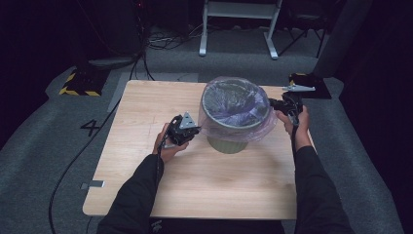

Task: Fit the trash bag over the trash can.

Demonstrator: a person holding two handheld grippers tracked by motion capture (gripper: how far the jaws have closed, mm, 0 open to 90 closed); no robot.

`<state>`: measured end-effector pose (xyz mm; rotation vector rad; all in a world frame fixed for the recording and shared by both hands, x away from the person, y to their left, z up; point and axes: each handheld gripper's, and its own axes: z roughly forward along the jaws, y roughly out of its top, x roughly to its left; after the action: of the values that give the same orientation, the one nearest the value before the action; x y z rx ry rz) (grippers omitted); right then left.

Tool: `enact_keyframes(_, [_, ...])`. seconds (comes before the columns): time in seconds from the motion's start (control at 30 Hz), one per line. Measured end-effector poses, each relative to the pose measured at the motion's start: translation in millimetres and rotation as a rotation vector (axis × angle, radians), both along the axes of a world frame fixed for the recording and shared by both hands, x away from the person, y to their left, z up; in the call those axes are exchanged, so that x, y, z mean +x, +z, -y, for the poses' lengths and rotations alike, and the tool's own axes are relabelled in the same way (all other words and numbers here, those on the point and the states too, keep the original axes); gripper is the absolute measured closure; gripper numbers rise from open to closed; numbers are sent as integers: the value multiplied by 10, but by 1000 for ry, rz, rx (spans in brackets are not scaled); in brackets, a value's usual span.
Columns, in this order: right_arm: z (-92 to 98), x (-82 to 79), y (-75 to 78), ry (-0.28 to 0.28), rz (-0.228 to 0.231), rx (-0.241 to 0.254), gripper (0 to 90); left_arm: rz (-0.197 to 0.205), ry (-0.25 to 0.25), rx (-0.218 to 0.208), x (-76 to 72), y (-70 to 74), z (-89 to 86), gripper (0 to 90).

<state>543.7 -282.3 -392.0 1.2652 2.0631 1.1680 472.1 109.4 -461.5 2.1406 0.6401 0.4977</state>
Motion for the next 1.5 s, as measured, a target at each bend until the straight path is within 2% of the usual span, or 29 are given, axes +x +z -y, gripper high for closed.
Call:
enact_keyframes(0.1, [21,-18,-115,5,-17,19,895,-10,1,9,4,-36,-7,899])
enact_keyframes(0.27, [92,-43,-339,21,-44,89,885,-28,6,33,3,-95,-19,899])
enact_keyframes(0.37, [101,-50,-419,14,-53,91,879,-26,23,32,-2,-118,-40,890])
enact_keyframes(0.43, [120,-54,-448,13,-58,96,863,-26,24,26,-9,-116,-69,794])
enact_keyframes(0.47, [136,-59,-455,12,-57,98,851,-24,33,27,-14,-114,-75,698])
enact_keyframes(0.57, [169,-76,-447,8,-52,102,805,-30,34,6,-53,-94,-142,593])
enact_keyframes(0.6, [183,-85,-438,11,-45,108,777,-48,34,3,-66,-85,-163,546])
enact_keyframes(0.7, [218,-135,-377,18,-20,102,690,-85,27,-21,-128,-62,-244,420])
enact_keyframes(0.77, [266,-165,-321,13,0,117,614,-59,58,-19,-188,-44,-285,331])
enact_keyframes(0.83, [320,-202,-253,16,16,142,514,-51,85,-35,-247,-5,-343,220])
enact_keyframes(0.9, [371,-242,-181,27,32,144,449,-44,79,-63,-296,33,-393,191])
enact_keyframes(0.97, [418,-298,-92,41,50,132,385,-58,79,-89,-349,85,-439,151])
enact_keyframes(1.0, [437,-325,-53,49,60,131,361,-65,72,-100,-369,97,-447,155])
enact_keyframes(1.07, [470,-381,31,71,75,133,317,-65,65,-96,-446,126,-459,154])
enact_keyframes(1.1, [477,-413,78,76,86,126,280,-50,66,-86,-503,126,-452,153])
enact_keyframes(1.2, [472,-513,234,123,121,110,260,-30,50,-43,-621,99,-438,153])
enact_keyframes(1.3, [428,-610,391,170,156,111,247,-69,20,-34,-719,39,-422,154])
enact_keyframes(1.47, [304,-710,585,230,178,110,218,-94,11,-18,-815,-73,-410,154])
enact_keyframes(1.5, [270,-722,618,243,185,108,218,-111,7,-14,-831,-111,-411,155])
